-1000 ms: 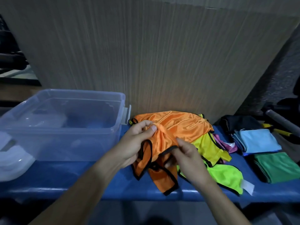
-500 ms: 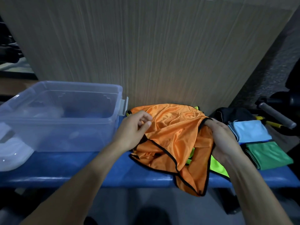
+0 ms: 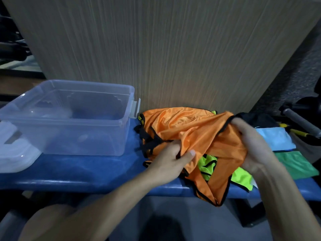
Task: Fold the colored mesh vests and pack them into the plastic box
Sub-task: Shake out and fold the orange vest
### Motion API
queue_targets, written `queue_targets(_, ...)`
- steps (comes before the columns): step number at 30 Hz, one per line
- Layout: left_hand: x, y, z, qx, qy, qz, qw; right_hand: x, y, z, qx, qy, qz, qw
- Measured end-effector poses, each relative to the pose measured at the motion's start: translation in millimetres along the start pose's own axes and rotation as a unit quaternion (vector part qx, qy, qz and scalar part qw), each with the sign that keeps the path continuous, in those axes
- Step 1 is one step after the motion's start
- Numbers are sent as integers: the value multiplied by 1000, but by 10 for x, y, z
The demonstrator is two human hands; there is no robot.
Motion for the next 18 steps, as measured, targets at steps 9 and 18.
queue_targets(9, 67, 302, -545, -249, 94, 24, 964, 132, -139, -890, -147, 150, -86, 974)
queue_targets(18, 151, 59, -1202, -252, 243, -38, 936, 218, 97, -805, -328, 87, -68, 938)
Point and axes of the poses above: each hand's wrist, its own x-axis towards the middle knuckle, its own z-axis out of the palm, y = z × x, the point moved 9 cm from there along x, towards the middle knuckle
